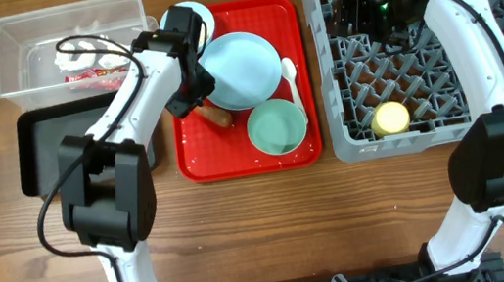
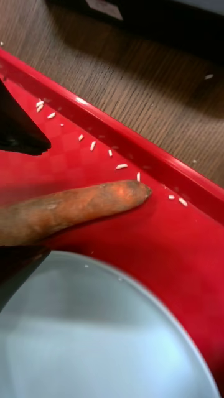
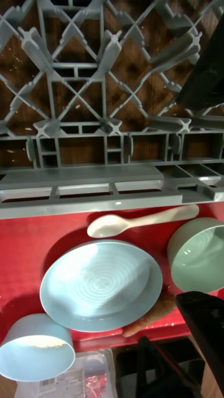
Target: Sort waste into correct bins and load items into the dishwasher rack
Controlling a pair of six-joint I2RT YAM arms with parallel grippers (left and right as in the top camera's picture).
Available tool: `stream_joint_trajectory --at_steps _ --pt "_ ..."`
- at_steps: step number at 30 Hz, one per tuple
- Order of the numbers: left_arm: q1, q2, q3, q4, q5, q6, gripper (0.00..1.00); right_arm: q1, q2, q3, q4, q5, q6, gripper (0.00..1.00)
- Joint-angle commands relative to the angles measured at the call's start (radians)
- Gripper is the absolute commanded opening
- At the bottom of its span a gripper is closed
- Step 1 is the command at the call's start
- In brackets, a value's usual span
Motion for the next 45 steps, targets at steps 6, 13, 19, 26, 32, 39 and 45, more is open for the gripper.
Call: stream_joint_trajectory --at_steps 6,13,19,26,32,39,45 --pt "0.000 0.068 -0.003 0.007 -0.005 -0.059 0.49 0.008 0.006 0.009 -0.002 -0.015 -0.021 0.95" --pt "-0.002 0.103 -0.003 0.008 0.013 -0.058 0.39 0.012 0.006 0.009 -0.003 -0.016 -0.020 0.95" --pt "-0.005 0.125 -0.003 0.011 0.014 -0.059 0.27 0.012 0.006 0.009 -0.002 -0.016 -0.020 0.95" --pt "-0.013 0.127 -0.003 0.022 0.021 -0.058 0.04 0.012 0.006 0.009 -0.002 -0.016 -0.021 0.95" --pt "-0.013 0.118 -0.003 0.016 0.037 -0.050 0.04 0.012 0.006 0.009 -0.002 -0.016 -0.022 0.95" --pt "-0.013 0.013 0.008 -0.020 0.039 0.016 0.04 0.012 0.006 0.009 -0.001 -0.016 -0.028 0.96" --pt "0.006 -0.163 0.009 -0.057 0.027 0.080 0.04 0.012 0.006 0.009 0.000 -0.016 -0.028 0.96"
